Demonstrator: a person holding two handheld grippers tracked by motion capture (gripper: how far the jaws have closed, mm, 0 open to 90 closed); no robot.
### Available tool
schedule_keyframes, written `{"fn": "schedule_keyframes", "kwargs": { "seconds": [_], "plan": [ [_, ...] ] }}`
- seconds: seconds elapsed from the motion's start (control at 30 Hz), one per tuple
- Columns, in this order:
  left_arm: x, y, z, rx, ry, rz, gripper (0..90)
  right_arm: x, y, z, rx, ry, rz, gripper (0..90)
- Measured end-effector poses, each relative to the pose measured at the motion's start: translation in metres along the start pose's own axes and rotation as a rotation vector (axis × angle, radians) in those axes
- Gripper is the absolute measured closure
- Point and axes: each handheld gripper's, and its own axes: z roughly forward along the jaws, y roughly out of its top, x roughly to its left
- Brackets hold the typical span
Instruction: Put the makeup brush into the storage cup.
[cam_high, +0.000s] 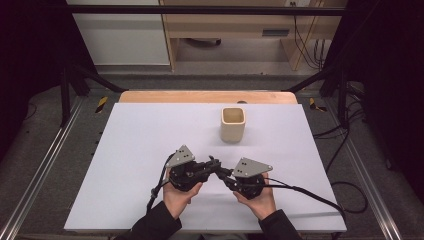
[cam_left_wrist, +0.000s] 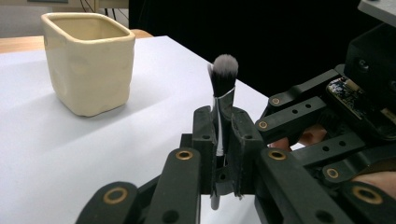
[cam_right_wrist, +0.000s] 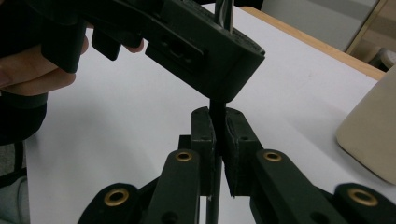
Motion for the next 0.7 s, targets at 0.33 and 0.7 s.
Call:
{"fn": "schedule_keyframes", "kwargs": {
  "seconds": [0.33,0.7],
  "plan": [
    [0.009,0.007,-0.016,-0.03,0.018,0.028,55.9,-0.008,-0.002,-0.002,0.011,-0.028,0.052,83.7],
    [0.031,0.01,-0.05,-0.031,0.095,0.077,33.4,-0.023,0.002,-0.019,-0.028,-0.074,0.093,83.6]
  ]
}}
